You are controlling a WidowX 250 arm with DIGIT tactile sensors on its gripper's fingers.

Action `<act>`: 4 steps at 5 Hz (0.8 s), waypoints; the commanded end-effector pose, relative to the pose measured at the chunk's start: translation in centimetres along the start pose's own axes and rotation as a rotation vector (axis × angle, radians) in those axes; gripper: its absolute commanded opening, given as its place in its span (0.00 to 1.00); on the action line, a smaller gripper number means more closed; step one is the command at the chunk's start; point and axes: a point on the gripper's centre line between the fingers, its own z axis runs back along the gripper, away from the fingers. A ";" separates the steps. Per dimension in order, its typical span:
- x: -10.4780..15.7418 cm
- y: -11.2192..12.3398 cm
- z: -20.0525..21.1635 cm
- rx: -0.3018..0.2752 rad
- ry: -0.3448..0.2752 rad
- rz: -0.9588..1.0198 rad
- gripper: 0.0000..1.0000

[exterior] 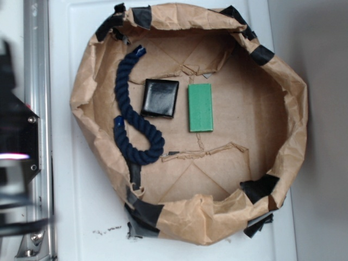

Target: Grab the black box.

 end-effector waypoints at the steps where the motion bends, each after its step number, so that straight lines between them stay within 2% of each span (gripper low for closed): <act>1: 4.6 2.1 -4.1 0.044 0.043 -0.137 1.00; 2: 5.7 3.7 -6.8 0.101 0.056 -0.215 1.00; 3: 6.1 5.8 -8.7 0.092 0.061 -0.215 1.00; 4: 6.1 5.8 -8.7 0.092 0.061 -0.215 1.00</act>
